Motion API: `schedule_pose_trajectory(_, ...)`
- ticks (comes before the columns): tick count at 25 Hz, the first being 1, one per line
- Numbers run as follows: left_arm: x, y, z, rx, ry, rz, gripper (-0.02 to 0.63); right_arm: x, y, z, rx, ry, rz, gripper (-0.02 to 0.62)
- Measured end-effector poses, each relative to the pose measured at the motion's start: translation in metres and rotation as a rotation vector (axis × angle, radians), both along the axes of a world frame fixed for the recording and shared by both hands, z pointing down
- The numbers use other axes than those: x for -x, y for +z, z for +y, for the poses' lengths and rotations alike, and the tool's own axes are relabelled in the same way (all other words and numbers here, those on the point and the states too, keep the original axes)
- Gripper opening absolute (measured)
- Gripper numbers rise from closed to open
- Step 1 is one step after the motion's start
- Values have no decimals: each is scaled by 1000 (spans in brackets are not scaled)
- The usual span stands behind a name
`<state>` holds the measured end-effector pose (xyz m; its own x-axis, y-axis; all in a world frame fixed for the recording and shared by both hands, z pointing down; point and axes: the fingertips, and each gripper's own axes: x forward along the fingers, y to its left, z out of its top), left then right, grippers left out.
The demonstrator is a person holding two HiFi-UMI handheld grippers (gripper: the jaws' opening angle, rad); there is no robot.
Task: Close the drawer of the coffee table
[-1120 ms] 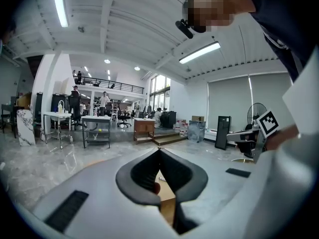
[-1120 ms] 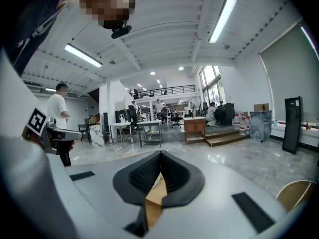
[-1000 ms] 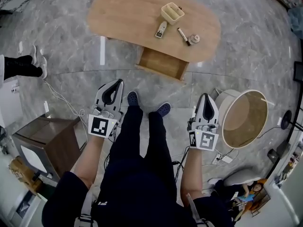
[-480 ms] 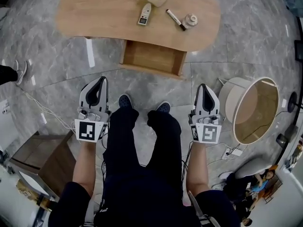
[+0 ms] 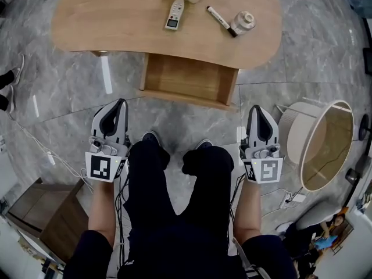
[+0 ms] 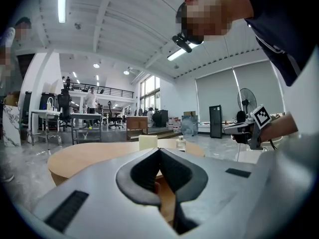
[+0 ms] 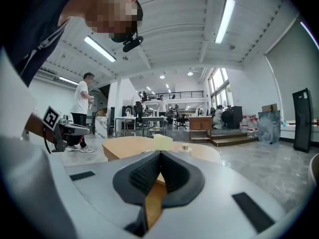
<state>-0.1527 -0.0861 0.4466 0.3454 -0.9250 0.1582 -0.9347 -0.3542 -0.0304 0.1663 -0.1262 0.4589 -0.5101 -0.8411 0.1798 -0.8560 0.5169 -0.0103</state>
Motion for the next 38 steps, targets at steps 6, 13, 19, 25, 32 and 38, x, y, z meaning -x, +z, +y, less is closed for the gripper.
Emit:
schedule_pose_trajectory(6,10,51,-4,35,-2,30,25,-9,49,4,15,-38,4,26)
schedule_pose_trajectory(13,16,110,-14,-4,72,-13,25,-8,95,6,-35,-110,12,26)
schedule_pose_trajectory(19,26,154,-9,-13,62,-67,25,-17,123,3,-39,-96,-56,26)
schedule_pose_trajectory(25,26,177,3,13,75,-44,25,-21,144,12,-24,-104,12,26)
schedule_pose_trajectory(32,43,192,6,-15,46,-16,26,-21,151,23,-74,-109,7,29)
schedule_pose_trajectory(38,49,204,8,-7,47,37,28,-25,160,31,-86,-104,-3,132)
